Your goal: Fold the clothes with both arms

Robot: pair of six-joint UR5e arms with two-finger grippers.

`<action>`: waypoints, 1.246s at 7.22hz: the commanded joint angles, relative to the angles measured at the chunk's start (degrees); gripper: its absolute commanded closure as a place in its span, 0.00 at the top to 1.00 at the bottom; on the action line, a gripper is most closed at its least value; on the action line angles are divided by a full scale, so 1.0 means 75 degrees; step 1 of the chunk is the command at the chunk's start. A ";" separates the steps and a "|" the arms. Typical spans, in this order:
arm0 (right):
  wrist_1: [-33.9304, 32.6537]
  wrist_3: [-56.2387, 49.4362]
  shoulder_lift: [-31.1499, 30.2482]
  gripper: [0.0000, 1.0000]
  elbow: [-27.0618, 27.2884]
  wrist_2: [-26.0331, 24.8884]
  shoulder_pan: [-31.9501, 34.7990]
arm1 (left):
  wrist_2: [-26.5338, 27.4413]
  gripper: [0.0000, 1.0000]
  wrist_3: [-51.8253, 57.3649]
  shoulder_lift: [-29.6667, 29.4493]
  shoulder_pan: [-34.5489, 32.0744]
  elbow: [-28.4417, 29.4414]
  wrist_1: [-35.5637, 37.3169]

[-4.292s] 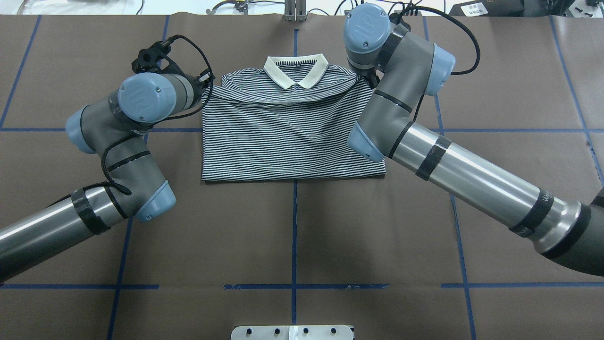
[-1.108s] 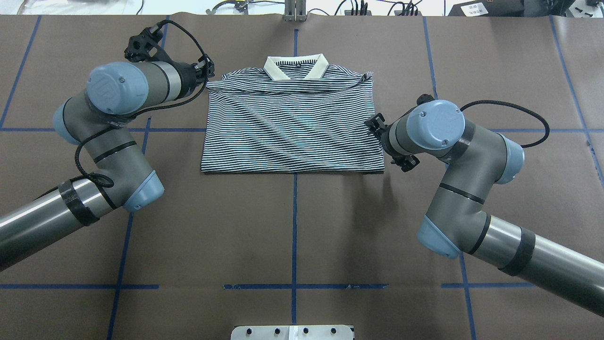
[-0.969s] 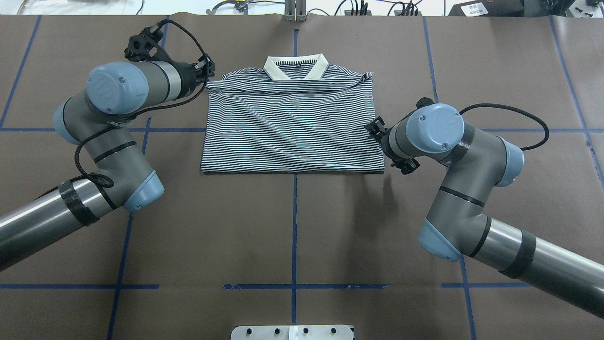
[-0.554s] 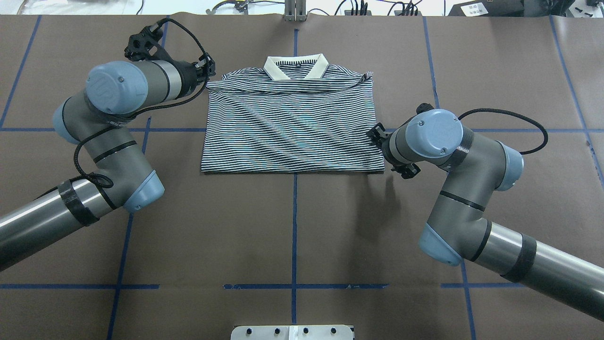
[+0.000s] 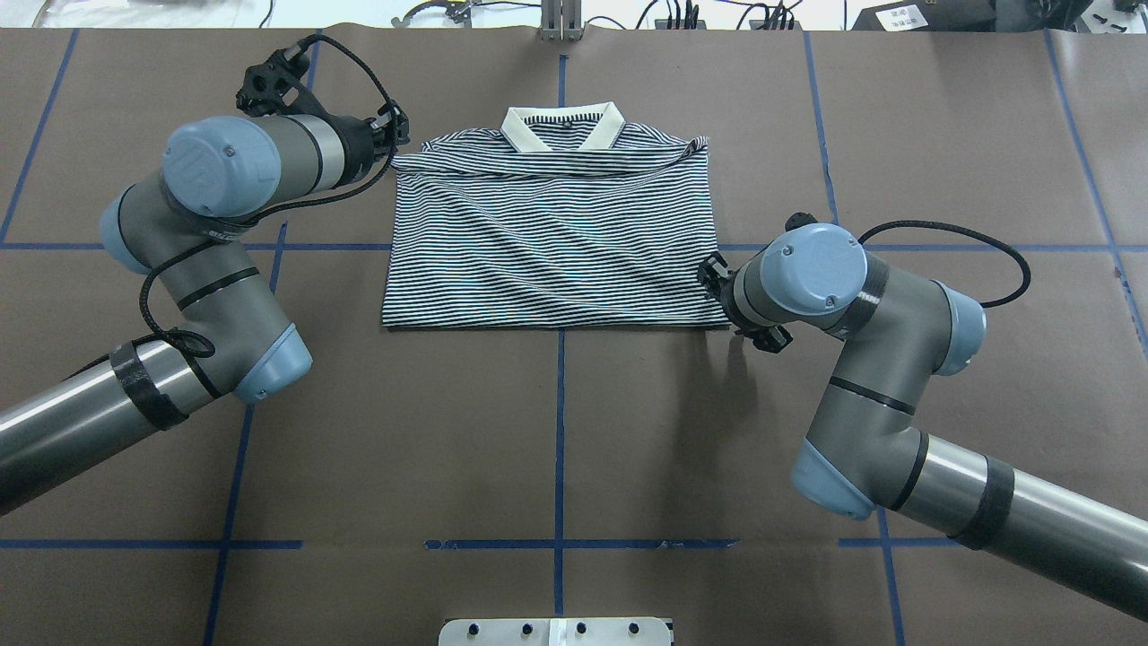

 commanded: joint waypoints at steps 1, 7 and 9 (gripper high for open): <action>-0.0011 0.0046 -0.0003 0.29 -0.0005 -0.0017 -0.0064 | 0.0009 0.29 0.0000 0.0090 0.0000 -0.0041 0.0000; -0.0464 0.0046 -0.1367 0.00 0.2268 0.0041 -0.0563 | -0.0003 0.29 -0.0023 0.0161 0.0000 -0.0194 0.0000; -0.2577 0.0407 -0.1632 0.00 0.4390 0.0041 -0.2177 | -0.0061 0.29 -0.0012 0.0254 0.0023 -0.0276 -0.0023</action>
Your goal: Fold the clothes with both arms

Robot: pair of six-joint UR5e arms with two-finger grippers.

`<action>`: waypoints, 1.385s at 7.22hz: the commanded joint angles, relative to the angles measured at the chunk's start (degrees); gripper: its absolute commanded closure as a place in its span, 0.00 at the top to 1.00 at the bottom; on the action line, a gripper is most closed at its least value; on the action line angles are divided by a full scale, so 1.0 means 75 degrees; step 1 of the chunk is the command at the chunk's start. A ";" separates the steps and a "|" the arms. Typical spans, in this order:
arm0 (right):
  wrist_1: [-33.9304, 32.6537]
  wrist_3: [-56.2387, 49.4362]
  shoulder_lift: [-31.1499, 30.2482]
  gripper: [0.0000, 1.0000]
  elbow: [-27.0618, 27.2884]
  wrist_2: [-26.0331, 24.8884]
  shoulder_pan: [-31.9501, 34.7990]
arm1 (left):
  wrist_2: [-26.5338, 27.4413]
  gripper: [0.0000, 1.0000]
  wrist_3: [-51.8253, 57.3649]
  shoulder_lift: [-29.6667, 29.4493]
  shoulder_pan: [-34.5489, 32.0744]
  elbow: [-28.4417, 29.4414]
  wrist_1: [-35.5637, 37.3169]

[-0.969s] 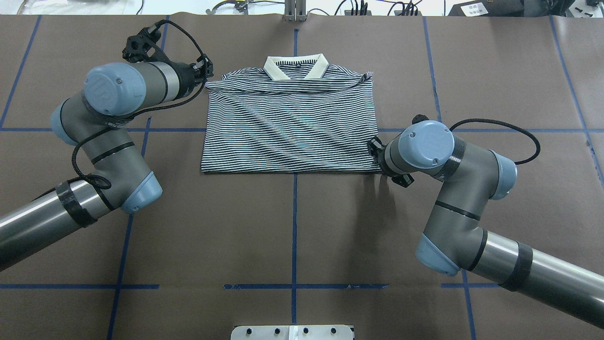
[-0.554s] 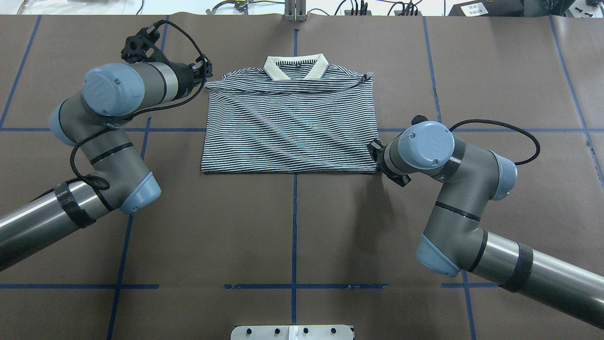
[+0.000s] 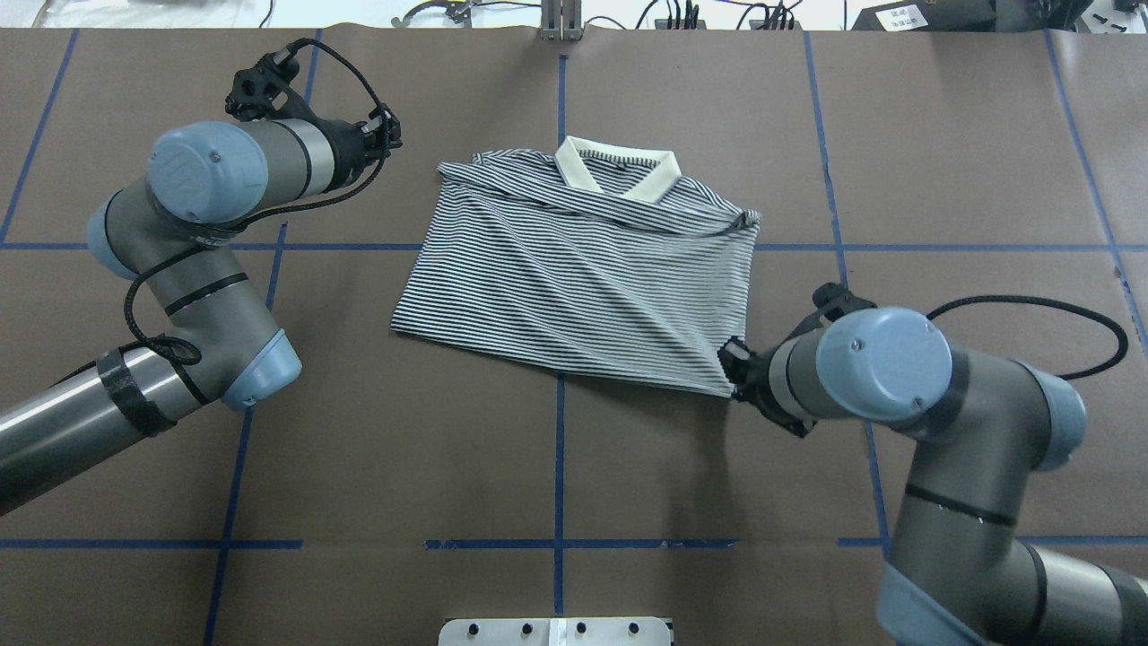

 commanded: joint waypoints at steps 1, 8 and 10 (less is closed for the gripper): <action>-0.2431 0.0545 -0.0159 0.00 0.2099 0.0057 -0.1876 | -0.0063 0.29 0.0008 0.0041 0.0062 -0.0110 -0.0041; -0.2772 0.0422 -0.0056 1.00 0.2752 0.0315 -0.0945 | -0.0767 0.33 -0.0027 0.0520 0.0611 -0.1420 0.0203; -0.2760 -0.1449 0.0391 1.00 0.2379 0.1119 0.0952 | -0.0685 0.43 -0.0074 0.0708 0.1359 -0.2531 0.2549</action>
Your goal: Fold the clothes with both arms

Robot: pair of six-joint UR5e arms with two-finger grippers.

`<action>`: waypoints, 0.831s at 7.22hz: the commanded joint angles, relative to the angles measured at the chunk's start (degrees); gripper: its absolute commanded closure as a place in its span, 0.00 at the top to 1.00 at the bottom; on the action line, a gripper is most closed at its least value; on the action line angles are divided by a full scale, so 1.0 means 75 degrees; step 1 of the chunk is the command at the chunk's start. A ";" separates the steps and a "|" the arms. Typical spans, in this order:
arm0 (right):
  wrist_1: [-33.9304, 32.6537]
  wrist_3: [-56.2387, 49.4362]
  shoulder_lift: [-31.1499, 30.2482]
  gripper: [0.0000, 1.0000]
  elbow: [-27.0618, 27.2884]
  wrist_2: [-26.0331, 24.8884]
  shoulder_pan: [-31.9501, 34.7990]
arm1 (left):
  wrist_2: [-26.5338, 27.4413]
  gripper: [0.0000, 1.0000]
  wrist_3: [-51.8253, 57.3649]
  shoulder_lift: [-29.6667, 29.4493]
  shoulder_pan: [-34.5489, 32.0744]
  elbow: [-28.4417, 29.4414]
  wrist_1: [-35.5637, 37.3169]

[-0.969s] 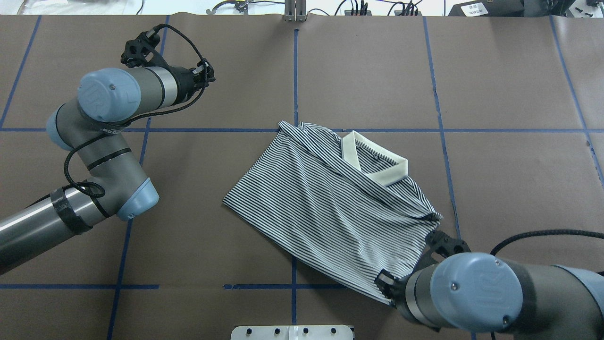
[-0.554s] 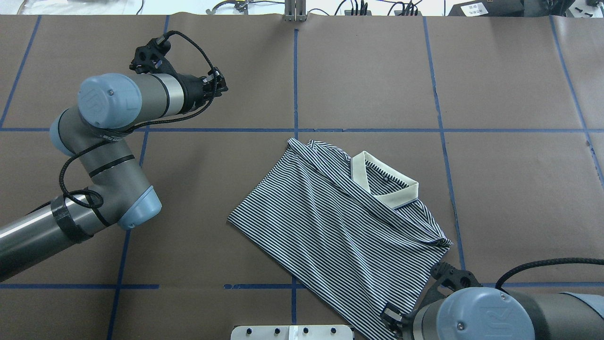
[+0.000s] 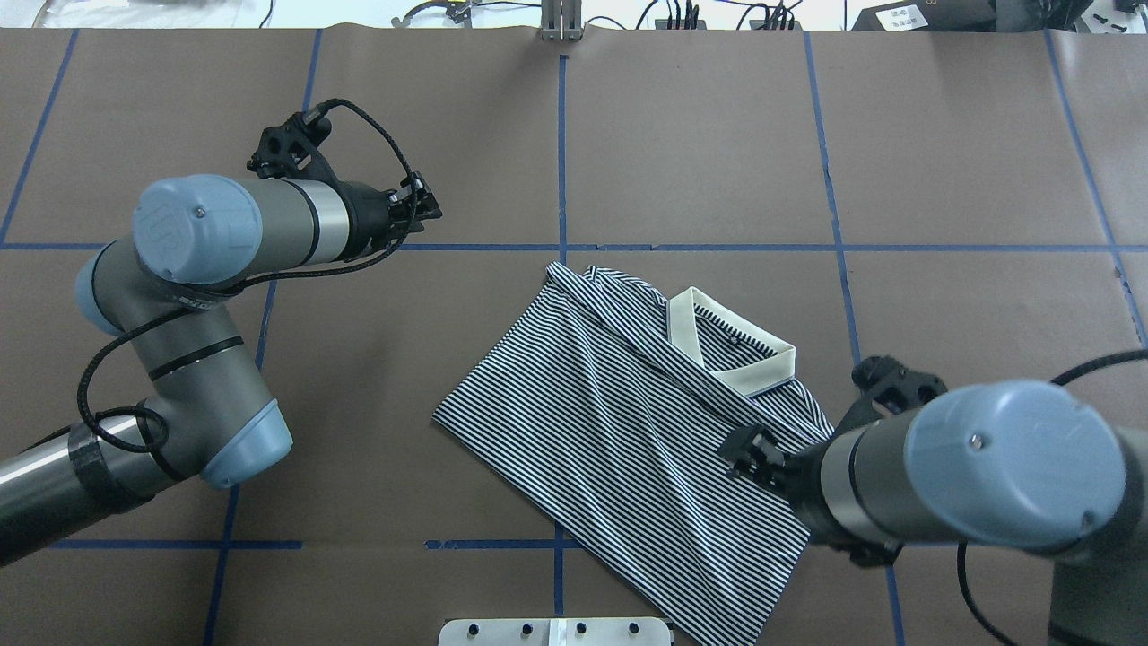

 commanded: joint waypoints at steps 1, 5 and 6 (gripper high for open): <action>0.0118 -0.1367 0.0439 1.00 -0.0548 0.1023 0.1940 | 0.0104 0.45 -0.0539 0.0187 0.0900 -0.0909 0.1972; 0.0728 -0.2086 0.0570 1.00 -0.1488 0.1157 0.2720 | 0.0573 0.50 -0.1012 0.0234 0.2002 -0.0818 0.2822; 0.0728 -0.2086 0.0570 1.00 -0.1489 0.1157 0.2721 | 0.0852 0.50 -0.1036 0.0212 0.2157 -0.0737 0.2846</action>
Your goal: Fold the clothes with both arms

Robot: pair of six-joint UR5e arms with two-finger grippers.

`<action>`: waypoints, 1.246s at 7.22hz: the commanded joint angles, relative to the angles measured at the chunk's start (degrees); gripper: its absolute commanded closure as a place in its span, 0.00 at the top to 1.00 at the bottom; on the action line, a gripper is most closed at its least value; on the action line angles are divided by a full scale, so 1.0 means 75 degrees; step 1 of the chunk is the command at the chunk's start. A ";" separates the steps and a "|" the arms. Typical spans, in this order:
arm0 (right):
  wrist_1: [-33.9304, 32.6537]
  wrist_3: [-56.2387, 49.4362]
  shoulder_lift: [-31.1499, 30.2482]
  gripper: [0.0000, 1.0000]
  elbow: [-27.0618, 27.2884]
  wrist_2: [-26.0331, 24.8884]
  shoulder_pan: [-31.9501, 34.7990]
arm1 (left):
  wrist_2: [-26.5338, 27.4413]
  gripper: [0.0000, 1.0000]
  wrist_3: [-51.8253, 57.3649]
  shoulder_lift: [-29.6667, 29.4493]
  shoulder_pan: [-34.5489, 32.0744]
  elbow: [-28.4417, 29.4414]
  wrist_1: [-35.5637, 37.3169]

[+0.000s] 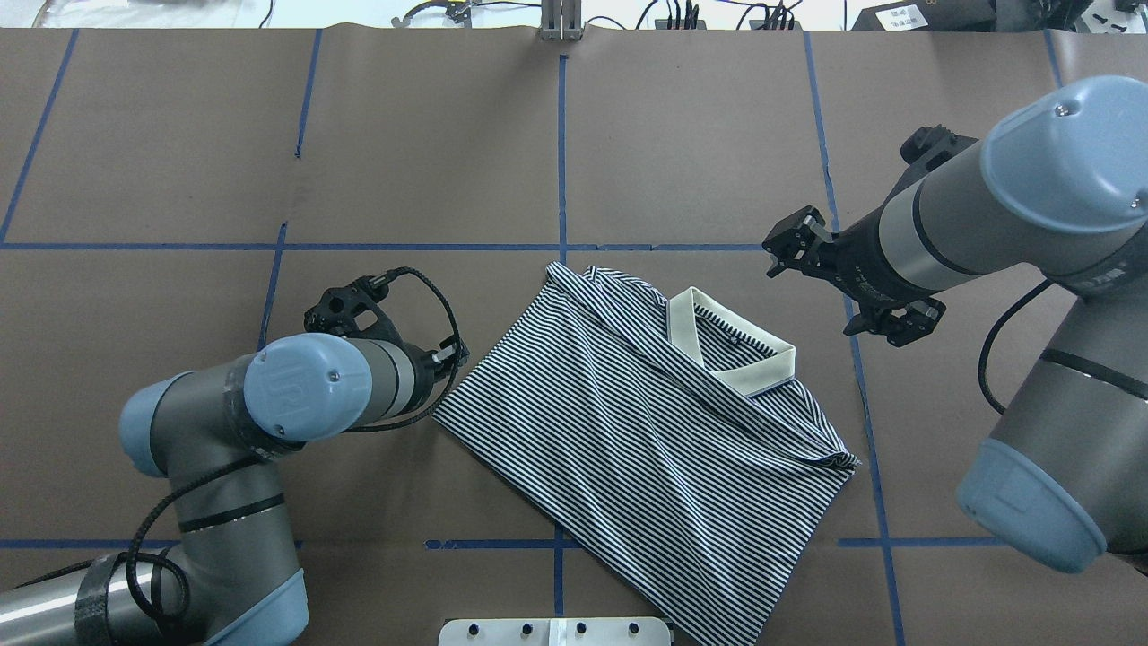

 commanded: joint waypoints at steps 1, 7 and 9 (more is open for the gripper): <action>0.0034 -0.0019 0.0004 1.00 -0.0056 0.0006 0.0095 | 0.0325 0.50 -0.0068 0.0017 0.0353 0.0080 0.0130; 0.0023 -0.0019 0.0004 1.00 -0.0103 0.0088 0.0107 | 0.0361 0.00 -0.0092 -0.0100 0.0436 0.0281 0.0235; 0.0023 -0.0019 -0.0007 1.00 -0.0127 0.0088 0.0107 | 0.0361 0.00 -0.0080 -0.0100 0.0389 0.0268 0.0235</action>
